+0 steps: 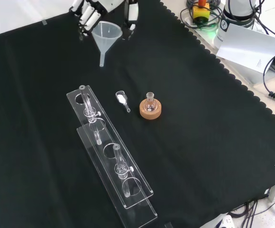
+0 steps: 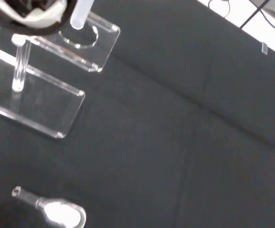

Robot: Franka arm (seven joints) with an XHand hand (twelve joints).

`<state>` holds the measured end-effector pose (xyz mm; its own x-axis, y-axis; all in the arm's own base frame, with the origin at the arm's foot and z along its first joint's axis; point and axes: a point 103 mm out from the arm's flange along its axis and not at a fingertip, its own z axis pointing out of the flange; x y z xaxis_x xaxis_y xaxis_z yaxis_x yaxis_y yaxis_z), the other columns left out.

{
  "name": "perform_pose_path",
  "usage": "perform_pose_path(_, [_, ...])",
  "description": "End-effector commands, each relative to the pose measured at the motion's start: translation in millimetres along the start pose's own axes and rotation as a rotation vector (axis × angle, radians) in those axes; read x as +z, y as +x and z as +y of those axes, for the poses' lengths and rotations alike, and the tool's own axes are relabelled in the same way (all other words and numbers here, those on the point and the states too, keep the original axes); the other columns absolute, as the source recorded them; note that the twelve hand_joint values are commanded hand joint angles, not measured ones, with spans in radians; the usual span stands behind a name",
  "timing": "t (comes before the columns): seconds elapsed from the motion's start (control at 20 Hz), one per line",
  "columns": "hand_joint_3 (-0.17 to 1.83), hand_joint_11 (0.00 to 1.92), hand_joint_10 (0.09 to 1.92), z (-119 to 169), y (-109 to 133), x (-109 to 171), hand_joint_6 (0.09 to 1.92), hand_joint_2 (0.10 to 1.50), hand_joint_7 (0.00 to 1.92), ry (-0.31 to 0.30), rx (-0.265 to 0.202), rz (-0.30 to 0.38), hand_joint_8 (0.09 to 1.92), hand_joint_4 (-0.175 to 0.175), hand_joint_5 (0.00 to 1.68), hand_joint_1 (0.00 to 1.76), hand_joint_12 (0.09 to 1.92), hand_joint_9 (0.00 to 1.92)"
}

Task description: Place the funnel on the round-bottom flask.

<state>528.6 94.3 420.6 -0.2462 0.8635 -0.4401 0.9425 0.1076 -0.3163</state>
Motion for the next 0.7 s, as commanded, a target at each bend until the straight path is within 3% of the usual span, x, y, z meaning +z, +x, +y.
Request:
perform_pose_path(0.05, [0.63, 0.54, 0.56, -38.3, 19.9, 8.5, 0.82, 0.71, 0.75, 0.061, 0.006, -0.005, 0.84, 0.01, 0.66, 0.91, 1.24, 1.0])
perform_pose_path(0.3, [0.63, 0.54, 0.56, -56.1, 36.4, 26.8, 0.82, 0.71, 0.75, 0.09, 0.003, -0.011, 0.84, 0.011, 0.66, 0.91, 1.24, 1.0])
perform_pose_path(0.7, [0.64, 0.56, 0.56, -62.3, 60.2, 82.2, 0.82, 0.71, 0.76, 0.161, -0.022, -0.022, 0.84, 0.013, 0.67, 0.91, 1.24, 1.0])
